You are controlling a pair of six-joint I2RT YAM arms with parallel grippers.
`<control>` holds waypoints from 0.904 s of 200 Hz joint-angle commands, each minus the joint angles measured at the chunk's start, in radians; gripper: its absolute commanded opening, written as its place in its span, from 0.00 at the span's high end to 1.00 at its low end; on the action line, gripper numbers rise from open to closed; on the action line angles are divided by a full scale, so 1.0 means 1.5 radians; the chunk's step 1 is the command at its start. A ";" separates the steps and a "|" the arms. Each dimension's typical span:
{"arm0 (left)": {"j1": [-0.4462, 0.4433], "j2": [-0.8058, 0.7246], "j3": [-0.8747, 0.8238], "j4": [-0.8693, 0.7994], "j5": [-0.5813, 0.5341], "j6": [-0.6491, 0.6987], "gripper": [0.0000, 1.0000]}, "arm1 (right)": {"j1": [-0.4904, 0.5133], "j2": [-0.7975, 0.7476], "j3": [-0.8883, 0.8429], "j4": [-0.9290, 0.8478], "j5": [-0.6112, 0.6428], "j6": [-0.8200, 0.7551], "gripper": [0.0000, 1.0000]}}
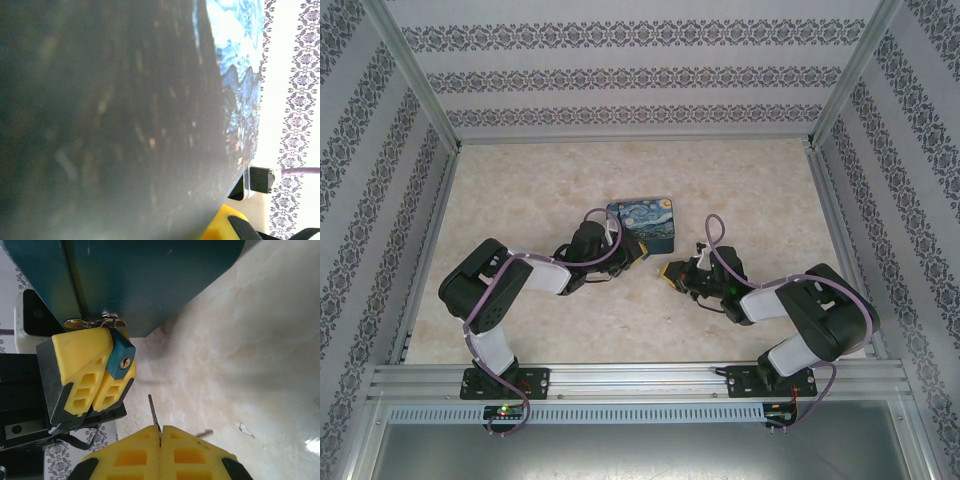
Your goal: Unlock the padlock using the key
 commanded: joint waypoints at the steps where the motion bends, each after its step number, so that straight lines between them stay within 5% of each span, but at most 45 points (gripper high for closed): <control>1: 0.003 -0.014 -0.010 0.071 -0.001 -0.027 1.00 | 0.010 0.011 0.018 0.038 0.017 0.024 1.00; 181: -0.007 -0.009 -0.018 0.083 -0.009 -0.027 1.00 | 0.017 0.091 0.066 0.097 0.022 0.047 1.00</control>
